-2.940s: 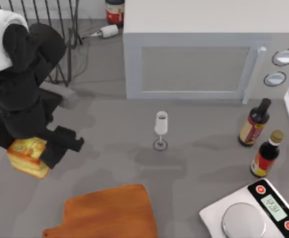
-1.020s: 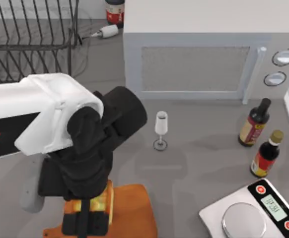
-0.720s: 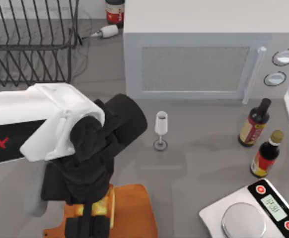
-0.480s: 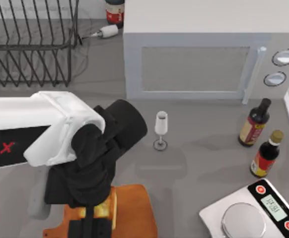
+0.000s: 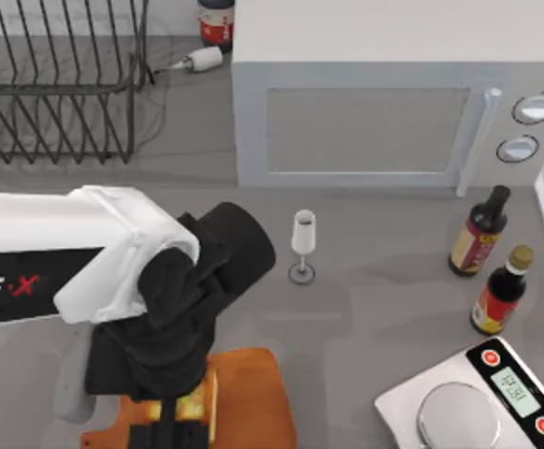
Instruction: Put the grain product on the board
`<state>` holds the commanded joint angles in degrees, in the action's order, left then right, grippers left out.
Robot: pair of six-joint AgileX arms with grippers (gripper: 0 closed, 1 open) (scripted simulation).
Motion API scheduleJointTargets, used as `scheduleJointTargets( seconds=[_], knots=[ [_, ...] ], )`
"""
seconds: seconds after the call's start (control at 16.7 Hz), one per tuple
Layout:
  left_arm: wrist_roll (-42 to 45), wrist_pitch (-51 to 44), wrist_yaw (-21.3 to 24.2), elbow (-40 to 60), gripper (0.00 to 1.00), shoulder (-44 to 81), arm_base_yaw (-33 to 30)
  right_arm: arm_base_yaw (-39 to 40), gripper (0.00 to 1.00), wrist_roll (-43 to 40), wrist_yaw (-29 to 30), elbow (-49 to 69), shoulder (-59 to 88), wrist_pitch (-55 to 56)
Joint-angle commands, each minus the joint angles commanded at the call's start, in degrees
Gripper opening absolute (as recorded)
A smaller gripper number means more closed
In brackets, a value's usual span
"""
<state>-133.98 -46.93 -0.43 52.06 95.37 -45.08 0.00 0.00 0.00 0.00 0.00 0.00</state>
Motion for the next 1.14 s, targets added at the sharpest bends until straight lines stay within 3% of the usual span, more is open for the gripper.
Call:
scheduleJointTargets(
  seconds=[0.78,1.14],
  knots=[
    [0.0,0.0,0.0,0.0,0.98,0.0,0.0,0.0,1.0,0.0,0.0,0.0,0.0,0.0],
    [0.0,0.0,0.0,0.0,1.0,0.0,0.0,0.0,1.0,0.0,0.0,0.0,0.0,0.0]
  ],
)
